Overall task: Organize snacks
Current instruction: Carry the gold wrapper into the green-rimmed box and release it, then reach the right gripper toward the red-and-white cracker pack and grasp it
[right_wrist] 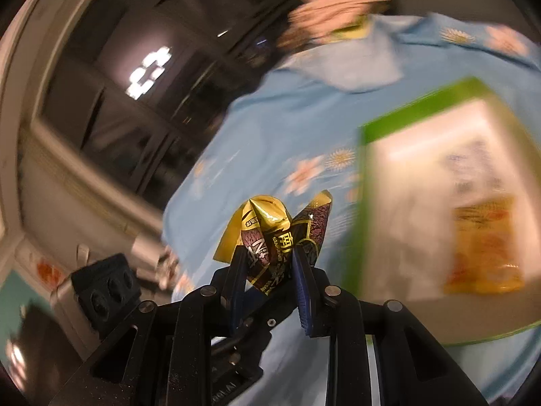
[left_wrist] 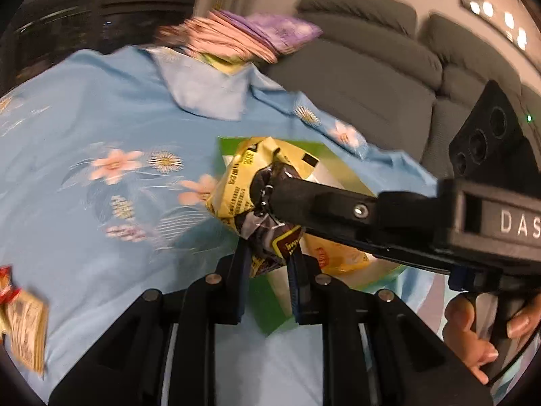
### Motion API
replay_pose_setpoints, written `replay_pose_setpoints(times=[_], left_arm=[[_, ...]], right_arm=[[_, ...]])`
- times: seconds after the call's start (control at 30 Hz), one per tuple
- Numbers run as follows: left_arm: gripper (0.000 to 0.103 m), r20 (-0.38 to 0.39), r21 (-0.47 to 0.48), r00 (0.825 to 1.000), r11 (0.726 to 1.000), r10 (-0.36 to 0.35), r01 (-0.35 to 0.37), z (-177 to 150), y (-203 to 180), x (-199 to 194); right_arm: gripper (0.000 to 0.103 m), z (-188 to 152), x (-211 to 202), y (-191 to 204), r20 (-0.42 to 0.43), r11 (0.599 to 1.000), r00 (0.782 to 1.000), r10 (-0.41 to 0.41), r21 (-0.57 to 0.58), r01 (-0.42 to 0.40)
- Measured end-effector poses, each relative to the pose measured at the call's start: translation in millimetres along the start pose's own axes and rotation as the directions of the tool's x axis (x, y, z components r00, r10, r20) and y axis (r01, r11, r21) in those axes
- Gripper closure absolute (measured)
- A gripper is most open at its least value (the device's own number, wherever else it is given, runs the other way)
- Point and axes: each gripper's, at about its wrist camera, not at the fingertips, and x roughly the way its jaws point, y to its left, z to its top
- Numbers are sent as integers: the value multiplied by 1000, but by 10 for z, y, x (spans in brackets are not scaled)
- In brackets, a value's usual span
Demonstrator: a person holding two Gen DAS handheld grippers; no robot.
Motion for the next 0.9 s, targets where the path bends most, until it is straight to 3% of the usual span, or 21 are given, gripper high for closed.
replay_pose_setpoints(times=[0.13,0.2,0.23,0.27,0.3,0.33,0.37,0.43,0.5,0.57,0.63,0.77,0.9], left_arm=[[83,-65,28,997,999,-31,33,60,-204,349],[80,-89,39,996,999,-13,17,80,-254,479],[65,-97,44,995,999,10,-6,80,-285,506],[30,-101,54,994,998,45,-40,74,-296,508],[16,-91,59,995,997,45,-40,44,-331,462],[11,-66,61,996,997,58,-54,23,-317,394],[2,-36,56,995,994,97,-95,5,-295,334],[0,60,-1,993,995,104,-104,-26,-145,97],[0,86,-67,993,995,81,-76,-37,30,-81],[1,85,-104,992,991,89,-80,-76,191,-239],[1,107,-131,985,984,138,-124,-161,323,-433],[0,146,-190,953,953,266,-236,-419,651,-886],[0,169,-290,927,916,334,-277,-786,1009,-1363]], right_arm=[[74,55,-132,-311,42,995,996,-81,68,78],[74,70,-149,-395,48,988,989,-139,76,135],[72,70,-149,-436,49,981,984,-174,95,169],[68,76,-198,-466,49,976,981,-187,126,180],[60,76,-198,-466,49,976,981,-187,126,180],[35,92,-229,-486,50,974,982,-184,142,175],[26,91,-262,-469,59,975,984,-166,162,155],[1,78,-416,-406,128,979,986,-108,189,82],[0,79,-564,-311,223,984,972,-73,177,34],[0,79,-620,-190,240,987,968,-67,156,29],[0,102,-514,-104,203,990,977,-60,137,33],[0,1,-174,148,96,997,995,-17,80,10],[0,-207,330,490,-45,1000,999,7,-27,-9]])
